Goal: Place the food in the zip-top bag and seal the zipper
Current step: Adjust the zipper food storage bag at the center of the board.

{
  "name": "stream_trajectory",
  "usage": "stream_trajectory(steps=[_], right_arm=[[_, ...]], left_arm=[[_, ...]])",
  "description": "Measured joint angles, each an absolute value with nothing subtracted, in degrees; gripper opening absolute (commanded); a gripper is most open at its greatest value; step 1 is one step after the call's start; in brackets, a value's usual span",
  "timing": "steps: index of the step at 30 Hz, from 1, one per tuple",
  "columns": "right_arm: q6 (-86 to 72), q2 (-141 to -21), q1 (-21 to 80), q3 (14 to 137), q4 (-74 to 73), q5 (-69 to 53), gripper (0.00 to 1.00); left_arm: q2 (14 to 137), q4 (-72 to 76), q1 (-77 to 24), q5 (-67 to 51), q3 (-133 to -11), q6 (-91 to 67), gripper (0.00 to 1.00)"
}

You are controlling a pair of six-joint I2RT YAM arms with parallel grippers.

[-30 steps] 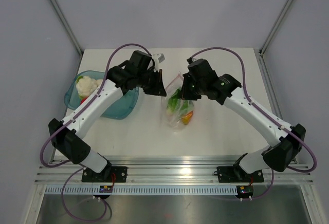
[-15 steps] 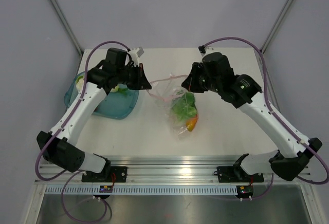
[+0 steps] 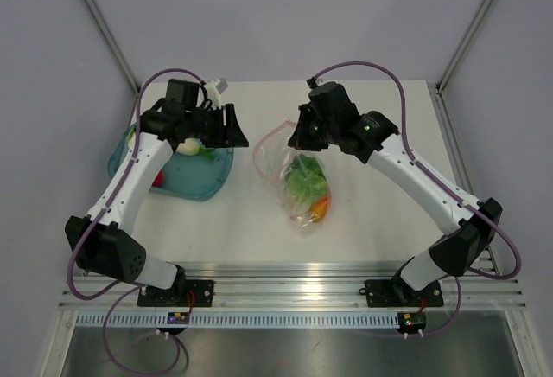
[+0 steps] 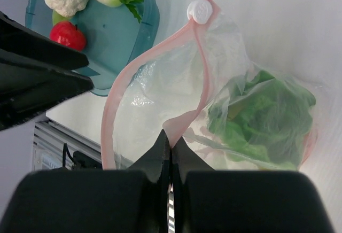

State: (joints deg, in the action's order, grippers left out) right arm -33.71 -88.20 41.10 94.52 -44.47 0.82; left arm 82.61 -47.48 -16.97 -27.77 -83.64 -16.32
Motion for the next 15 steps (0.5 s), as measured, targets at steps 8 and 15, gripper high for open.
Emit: stream_trajectory(steps=[8,15], right_arm=[[-34.11,-89.23,41.1,94.5,-41.36,-1.17,0.0],[-33.61,-89.19,41.1,93.84,-39.38,-3.53,0.0]], left_arm=[[79.2,-47.64,-3.9,-25.98,-83.83,-18.44,0.71],[78.56,-42.26,0.69,-17.65,-78.5,-24.34,0.79]])
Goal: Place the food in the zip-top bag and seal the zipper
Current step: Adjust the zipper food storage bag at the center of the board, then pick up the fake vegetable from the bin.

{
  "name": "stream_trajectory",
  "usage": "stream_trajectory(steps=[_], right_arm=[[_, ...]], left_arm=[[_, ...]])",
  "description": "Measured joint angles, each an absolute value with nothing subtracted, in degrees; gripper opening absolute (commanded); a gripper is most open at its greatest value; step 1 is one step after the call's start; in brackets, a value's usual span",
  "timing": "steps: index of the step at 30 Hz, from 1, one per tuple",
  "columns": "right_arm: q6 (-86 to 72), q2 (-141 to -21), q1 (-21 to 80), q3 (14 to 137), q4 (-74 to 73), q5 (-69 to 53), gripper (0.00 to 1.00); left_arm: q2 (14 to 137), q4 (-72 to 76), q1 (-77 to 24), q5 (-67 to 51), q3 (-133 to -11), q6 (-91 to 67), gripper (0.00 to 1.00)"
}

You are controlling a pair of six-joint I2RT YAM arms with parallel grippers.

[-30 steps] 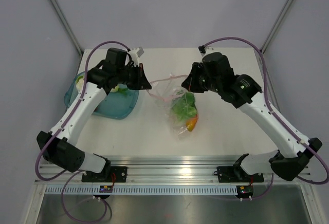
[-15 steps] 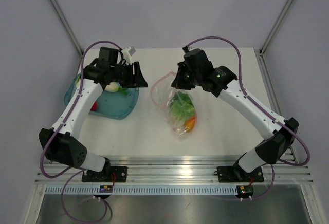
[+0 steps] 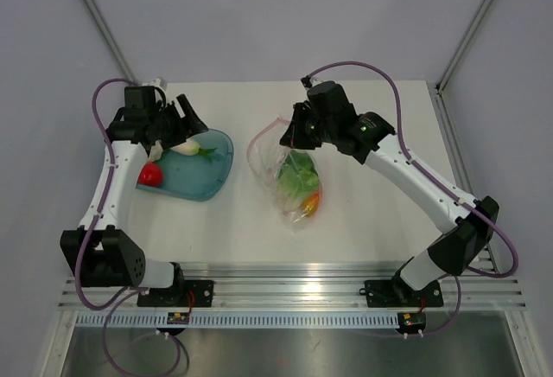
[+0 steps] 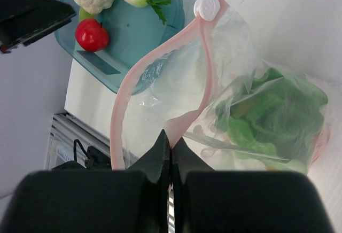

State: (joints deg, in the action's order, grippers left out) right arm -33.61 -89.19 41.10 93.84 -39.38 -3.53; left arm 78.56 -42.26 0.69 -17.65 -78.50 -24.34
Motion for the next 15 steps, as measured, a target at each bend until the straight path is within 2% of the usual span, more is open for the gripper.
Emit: stream_trajectory(steps=[7,11,15], right_arm=[[-33.19,-88.25,41.1,90.63,-37.08,-5.78,0.0],[-33.19,-87.11,41.12,89.49,-36.95,-6.11,0.0],[-33.19,-86.17,41.12,88.77,-36.75,-6.55,0.0]], left_arm=[[86.52,-33.58,3.46,-7.42,-70.57,-30.02,0.88],[91.31,-28.6,3.46,-1.61,-70.3,-31.75,0.87],[95.22,-24.21,3.44,1.8,-70.35,-33.06,0.81]])
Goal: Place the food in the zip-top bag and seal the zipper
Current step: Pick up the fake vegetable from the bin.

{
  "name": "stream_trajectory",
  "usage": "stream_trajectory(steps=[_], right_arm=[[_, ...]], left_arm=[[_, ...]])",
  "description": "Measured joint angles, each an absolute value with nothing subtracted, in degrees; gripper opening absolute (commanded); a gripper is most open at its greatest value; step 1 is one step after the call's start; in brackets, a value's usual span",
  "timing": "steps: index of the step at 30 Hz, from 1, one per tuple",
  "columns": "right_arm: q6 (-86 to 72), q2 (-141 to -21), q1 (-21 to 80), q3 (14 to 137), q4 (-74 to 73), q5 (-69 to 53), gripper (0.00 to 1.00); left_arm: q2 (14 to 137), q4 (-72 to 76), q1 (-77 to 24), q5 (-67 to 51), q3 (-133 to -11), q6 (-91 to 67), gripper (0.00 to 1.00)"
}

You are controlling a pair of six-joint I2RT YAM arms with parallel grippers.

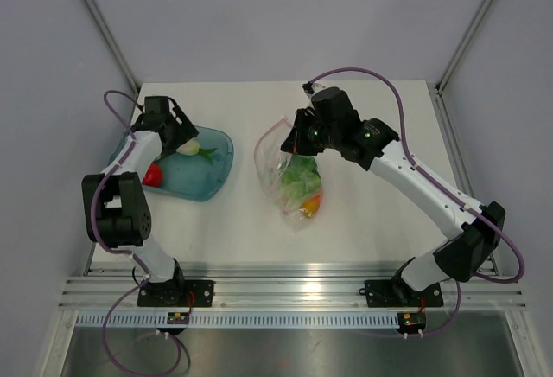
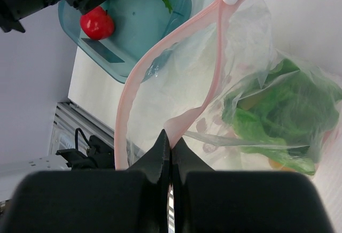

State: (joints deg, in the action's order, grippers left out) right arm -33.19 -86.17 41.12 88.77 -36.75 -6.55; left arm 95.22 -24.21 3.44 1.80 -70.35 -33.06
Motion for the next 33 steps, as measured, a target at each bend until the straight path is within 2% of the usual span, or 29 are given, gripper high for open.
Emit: stream_trajectory(steps=[8,21,28,33], right_arm=[[-33.19,-86.0,41.12,87.94,-36.64,-6.68,0.0],[-33.23,-85.78,41.12,86.46,-36.8,-6.72,0.0],[-33.41,-85.78,41.12,86.17,-37.15,-7.14,0.0],[-33.69,-85.78,41.12,85.91,-37.15,-7.22,0.0]], left_arm=[[104.9,-19.84,3.9,5.1,-70.59,-36.21,0.83],[106.0,-10.61,4.51,6.22,-67.94,-41.01,0.83],[106.0,-7.11,6.39,6.48,-66.89,-43.66,0.8],[106.39,-5.74,7.2,6.39,-66.15,-44.82,0.7]])
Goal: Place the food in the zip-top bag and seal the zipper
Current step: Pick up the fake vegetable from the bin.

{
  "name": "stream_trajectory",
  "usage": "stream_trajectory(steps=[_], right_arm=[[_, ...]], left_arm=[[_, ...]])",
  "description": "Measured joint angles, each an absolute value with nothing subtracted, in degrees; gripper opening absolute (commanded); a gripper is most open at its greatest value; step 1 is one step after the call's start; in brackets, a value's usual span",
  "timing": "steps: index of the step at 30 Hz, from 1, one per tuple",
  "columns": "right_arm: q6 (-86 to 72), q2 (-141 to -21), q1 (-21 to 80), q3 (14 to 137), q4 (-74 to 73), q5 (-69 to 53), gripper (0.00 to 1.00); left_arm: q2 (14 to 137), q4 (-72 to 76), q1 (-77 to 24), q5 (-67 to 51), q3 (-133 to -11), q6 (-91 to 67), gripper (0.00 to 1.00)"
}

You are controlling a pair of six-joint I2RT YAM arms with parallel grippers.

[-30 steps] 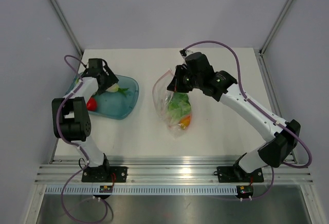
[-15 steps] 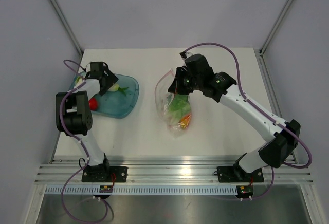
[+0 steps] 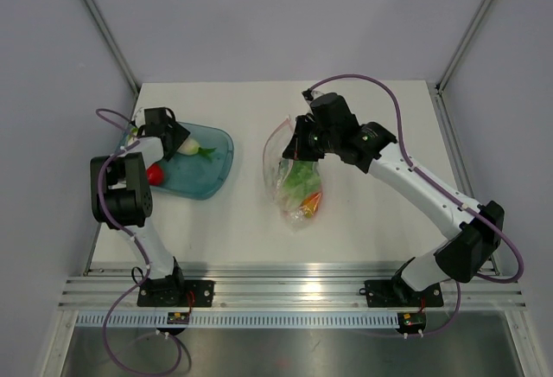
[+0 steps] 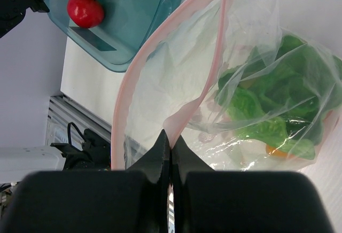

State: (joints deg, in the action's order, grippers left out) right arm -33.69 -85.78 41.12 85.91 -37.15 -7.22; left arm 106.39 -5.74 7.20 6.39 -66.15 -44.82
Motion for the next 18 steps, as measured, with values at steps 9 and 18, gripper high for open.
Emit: stream_trajectory(steps=[9,18], right_arm=[[-34.76,-85.76,41.12,84.25,-37.08,-7.51,0.0],[-35.86,-85.14,41.12,83.57,-36.97,-8.21,0.0]], left_arm=[[103.09,-2.02,7.09,6.33,-60.71,-43.68,0.34],[87.55,-5.02,6.66,5.87,-58.5,-37.63,0.19]])
